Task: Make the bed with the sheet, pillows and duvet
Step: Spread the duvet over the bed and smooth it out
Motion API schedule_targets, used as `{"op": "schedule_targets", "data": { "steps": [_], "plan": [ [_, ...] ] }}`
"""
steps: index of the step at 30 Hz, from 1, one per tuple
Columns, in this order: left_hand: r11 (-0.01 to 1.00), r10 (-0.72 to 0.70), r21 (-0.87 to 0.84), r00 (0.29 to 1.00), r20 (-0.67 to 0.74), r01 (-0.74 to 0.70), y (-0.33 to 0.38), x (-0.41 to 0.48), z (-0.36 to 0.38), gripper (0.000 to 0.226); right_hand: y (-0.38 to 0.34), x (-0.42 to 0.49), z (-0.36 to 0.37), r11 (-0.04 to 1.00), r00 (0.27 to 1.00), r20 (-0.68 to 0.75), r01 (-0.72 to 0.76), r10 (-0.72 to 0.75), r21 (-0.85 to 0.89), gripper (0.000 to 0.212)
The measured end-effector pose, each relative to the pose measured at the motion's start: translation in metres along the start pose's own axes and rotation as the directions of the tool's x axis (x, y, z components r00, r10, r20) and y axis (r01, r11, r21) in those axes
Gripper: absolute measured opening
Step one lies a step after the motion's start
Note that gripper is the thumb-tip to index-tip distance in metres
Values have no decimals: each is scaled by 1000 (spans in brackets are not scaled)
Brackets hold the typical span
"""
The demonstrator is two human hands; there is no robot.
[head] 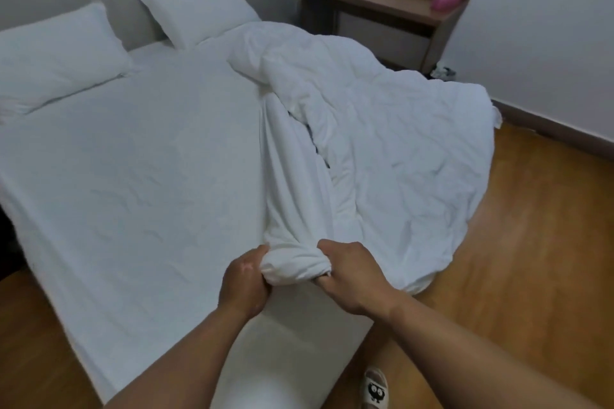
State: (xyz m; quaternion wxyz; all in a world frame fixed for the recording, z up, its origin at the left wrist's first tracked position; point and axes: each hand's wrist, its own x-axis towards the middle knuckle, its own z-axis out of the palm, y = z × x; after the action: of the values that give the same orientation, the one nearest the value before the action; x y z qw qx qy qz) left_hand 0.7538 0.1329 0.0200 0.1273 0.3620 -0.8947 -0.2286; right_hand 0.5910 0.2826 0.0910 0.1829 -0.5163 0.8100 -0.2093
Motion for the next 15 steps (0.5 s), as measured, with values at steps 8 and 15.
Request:
{"op": "schedule_targets", "data": {
  "steps": [8, 15],
  "plan": [
    [843, 12, 476, 894, 448, -250, -68, -44, -110, 20, -54, -40, 93, 999, 988, 152, -36, 32, 25, 36],
    [763, 45, 470, 763, 645, -443, -15, -162, -86, 32, -47, -129, 118, 972, 993, 113, 47, -21, -232, 34]
  ]
}}
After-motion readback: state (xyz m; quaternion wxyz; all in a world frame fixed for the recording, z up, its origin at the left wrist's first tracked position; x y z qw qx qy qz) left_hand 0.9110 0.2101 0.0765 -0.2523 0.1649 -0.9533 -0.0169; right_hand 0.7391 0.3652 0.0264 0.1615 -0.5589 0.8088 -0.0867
